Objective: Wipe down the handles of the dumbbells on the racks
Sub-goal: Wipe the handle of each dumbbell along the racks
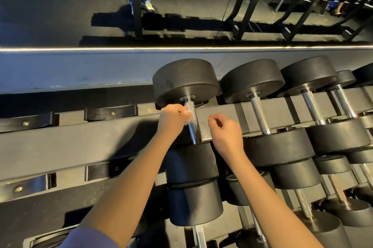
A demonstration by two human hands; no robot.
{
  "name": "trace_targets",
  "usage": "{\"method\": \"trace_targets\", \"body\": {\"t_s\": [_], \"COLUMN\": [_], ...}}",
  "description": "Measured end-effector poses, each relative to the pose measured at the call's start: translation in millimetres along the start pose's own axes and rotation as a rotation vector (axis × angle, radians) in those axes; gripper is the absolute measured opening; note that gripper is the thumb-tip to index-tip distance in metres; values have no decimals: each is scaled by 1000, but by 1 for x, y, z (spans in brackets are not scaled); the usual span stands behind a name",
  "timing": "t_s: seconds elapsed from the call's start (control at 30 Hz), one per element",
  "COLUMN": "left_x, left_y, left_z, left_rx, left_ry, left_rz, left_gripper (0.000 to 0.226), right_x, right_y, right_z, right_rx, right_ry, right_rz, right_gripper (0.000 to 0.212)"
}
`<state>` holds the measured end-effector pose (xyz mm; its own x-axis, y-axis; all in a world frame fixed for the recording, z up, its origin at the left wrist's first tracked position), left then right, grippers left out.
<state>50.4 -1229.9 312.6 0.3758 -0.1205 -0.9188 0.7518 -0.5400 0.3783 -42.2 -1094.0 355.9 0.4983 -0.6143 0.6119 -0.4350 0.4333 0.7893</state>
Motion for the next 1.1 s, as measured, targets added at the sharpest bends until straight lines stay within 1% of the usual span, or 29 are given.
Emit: {"method": "trace_targets", "body": {"t_s": [0.07,0.1,0.13,0.27,0.37,0.43,0.53,0.6,0.67,0.73,0.8,0.87,0.93,1.03,1.1], "left_x": [3,4,5,-1,-2,2,10,14,10,4,0,-2,-1,3,7], "left_y": [-5,-6,-7,3,5,2,-5,-7,-5,0,4,3,0,-7,-9], "left_z": [-9,-12,-13,-3,6,8,-3,-13,-14,-9,-2,-1,-4,-19,-28], "left_rx": [145,183,178,-44,-102,-56,147,223,188,89,9,2,57,264,381], "left_ry": [7,9,7,-22,50,83,86,71,32,9,22,52,87,107,105], "left_rz": [57,81,87,-60,-130,-89,2,17,24,-15,-58,-53,-2,166,242], "left_gripper": [15,16,16,14,16,14,11,13,10,11,14,14,12,11,21], "right_x": [1,1,1,2,2,2,1,0,0,-1,-2,-4,-6,-7,-7], "right_y": [0,0,0,2,3,3,2,1,1,1,1,0,-3,-3,-4], "right_z": [-1,-1,-1,-3,-4,-3,-3,-2,-2,-2,-2,-1,0,1,1], "right_rx": [-1,-4,-10,-32,-35,-33,-10,-3,-6,-18,-32,-47,-52,-45,-43], "right_ry": [-1,-3,-5,-2,-7,-9,-22,-33,-41,-44,-49,-65,-95,-120,-121], "right_rz": [11,19,27,61,87,81,73,83,95,97,91,79,48,28,27], "right_gripper": [20,20,20,18,19,19,17,22,23,22,23,24,24,23,24]}}
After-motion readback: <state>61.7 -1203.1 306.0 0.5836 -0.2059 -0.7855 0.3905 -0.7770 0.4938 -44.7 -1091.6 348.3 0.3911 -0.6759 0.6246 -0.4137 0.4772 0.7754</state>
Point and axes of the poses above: each hand's wrist, its own z-axis towards the middle knuckle, its own y-axis out of the back of the hand, x = y × z, the point moved 5 cm from there along z, towards the middle knuckle, and after that the axes turned 7 degrees about -z, right-handed, at the moved point
